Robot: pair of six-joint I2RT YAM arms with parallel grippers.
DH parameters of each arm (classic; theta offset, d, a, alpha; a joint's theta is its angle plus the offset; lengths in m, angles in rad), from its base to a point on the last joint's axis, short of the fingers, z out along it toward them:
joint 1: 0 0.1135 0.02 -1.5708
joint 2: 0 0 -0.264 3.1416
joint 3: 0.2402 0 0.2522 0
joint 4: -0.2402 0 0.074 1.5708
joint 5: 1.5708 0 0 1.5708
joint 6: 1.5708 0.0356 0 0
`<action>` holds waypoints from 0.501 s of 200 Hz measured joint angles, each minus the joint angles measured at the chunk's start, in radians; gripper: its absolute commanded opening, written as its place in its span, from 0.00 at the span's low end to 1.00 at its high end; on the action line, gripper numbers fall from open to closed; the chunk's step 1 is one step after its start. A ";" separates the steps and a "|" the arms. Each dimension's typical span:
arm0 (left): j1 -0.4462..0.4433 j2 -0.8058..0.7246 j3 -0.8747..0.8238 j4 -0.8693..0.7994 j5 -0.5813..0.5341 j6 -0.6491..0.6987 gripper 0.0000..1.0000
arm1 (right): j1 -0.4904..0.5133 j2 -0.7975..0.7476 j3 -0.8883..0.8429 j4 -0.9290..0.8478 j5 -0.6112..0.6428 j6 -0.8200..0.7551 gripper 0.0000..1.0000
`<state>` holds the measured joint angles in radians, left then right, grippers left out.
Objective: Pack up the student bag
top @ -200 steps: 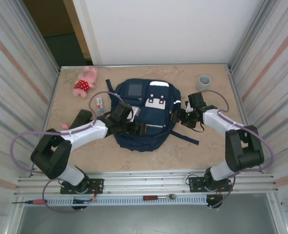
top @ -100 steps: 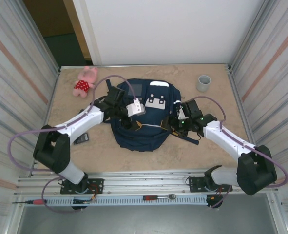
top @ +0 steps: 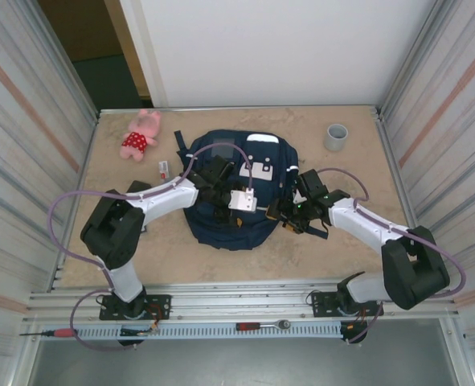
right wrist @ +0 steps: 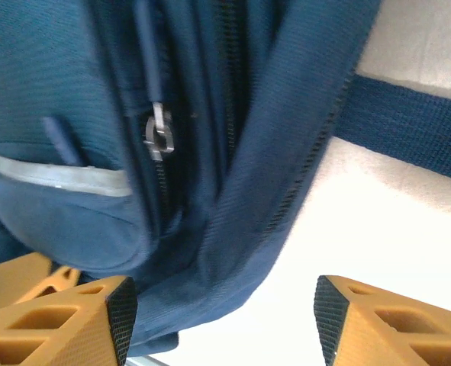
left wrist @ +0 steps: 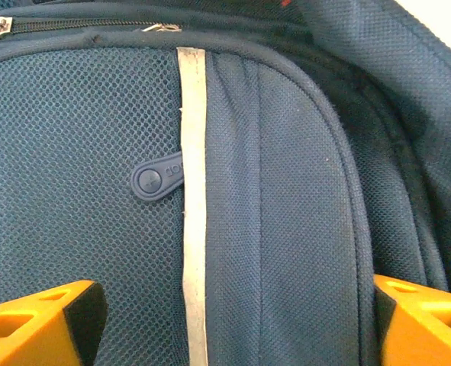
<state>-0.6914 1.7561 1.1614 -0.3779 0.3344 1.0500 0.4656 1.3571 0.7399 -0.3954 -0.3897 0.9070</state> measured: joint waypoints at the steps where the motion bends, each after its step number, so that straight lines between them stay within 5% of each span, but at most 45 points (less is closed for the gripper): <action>1: -0.001 0.000 -0.002 0.003 -0.003 0.000 0.81 | 0.000 0.002 -0.002 0.001 0.000 0.000 0.64; 10: -0.005 0.000 -0.014 0.024 -0.014 0.002 0.71 | 0.000 0.006 -0.012 0.006 0.000 0.002 0.64; 26: -0.014 0.000 -0.057 0.064 -0.041 -0.001 0.31 | 0.000 0.006 -0.021 0.008 0.000 0.003 0.66; 46: -0.032 -0.001 -0.087 0.080 -0.062 -0.018 0.00 | 0.000 -0.009 -0.023 0.010 0.001 0.003 0.67; 100: -0.033 -0.113 -0.066 0.091 -0.075 -0.230 0.00 | 0.005 -0.251 -0.044 0.019 0.011 0.069 0.77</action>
<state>-0.7246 1.6428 1.0958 -0.2871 0.2596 0.8196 0.4702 1.1065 0.6956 -0.3763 -0.3790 0.9764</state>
